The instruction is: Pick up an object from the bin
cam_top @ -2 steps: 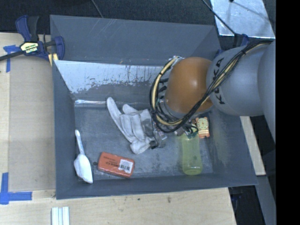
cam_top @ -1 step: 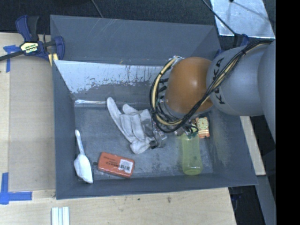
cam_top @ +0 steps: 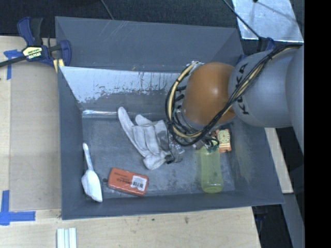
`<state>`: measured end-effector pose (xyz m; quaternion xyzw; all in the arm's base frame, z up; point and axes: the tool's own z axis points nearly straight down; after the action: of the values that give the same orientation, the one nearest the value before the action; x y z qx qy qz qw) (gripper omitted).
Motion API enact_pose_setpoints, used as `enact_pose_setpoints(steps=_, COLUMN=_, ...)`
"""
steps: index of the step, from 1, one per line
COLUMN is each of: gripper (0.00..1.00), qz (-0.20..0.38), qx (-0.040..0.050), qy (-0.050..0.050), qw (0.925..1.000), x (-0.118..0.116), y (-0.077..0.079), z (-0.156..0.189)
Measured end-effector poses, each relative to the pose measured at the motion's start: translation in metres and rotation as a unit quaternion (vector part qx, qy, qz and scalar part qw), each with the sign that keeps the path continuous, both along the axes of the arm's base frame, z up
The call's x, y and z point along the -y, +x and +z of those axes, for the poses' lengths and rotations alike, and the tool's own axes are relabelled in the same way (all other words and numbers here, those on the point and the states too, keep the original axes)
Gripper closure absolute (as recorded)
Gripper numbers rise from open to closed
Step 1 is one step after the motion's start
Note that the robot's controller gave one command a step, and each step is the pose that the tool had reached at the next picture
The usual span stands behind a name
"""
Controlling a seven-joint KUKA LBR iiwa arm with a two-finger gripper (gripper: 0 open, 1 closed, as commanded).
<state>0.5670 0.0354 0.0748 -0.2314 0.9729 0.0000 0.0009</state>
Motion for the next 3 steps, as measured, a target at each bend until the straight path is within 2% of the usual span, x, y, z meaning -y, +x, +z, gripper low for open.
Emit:
enact_pose_setpoints(steps=2, gripper=1.00, qz=0.000, qx=-0.0008, qy=0.000, qw=1.0000, x=0.000, y=0.000, z=0.013)
enact_pose_setpoints(steps=3, gripper=1.00, qz=-0.001, qx=-0.0022, qy=0.000, qw=1.0000, x=0.000, y=-0.001, z=0.032)
